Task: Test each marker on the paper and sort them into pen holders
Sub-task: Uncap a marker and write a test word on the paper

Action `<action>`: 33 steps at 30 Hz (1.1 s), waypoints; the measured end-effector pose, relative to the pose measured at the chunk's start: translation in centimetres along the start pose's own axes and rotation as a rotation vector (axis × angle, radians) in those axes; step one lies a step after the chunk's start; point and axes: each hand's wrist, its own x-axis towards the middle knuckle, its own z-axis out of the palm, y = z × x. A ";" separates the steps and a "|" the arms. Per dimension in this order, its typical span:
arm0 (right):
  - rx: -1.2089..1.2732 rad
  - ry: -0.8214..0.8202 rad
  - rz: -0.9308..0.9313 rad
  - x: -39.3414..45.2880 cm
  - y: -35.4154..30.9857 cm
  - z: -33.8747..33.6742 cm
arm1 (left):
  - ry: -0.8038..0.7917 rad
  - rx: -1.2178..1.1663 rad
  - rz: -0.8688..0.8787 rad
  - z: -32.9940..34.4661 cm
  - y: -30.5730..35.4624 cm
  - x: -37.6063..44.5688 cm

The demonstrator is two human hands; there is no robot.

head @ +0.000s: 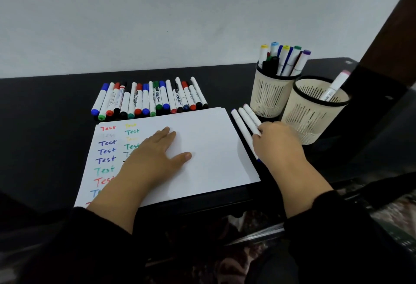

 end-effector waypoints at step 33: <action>0.341 -0.198 -0.067 10.8 -8.1 -1.5 | -0.050 0.038 -0.011 -2.7 -2.9 2.7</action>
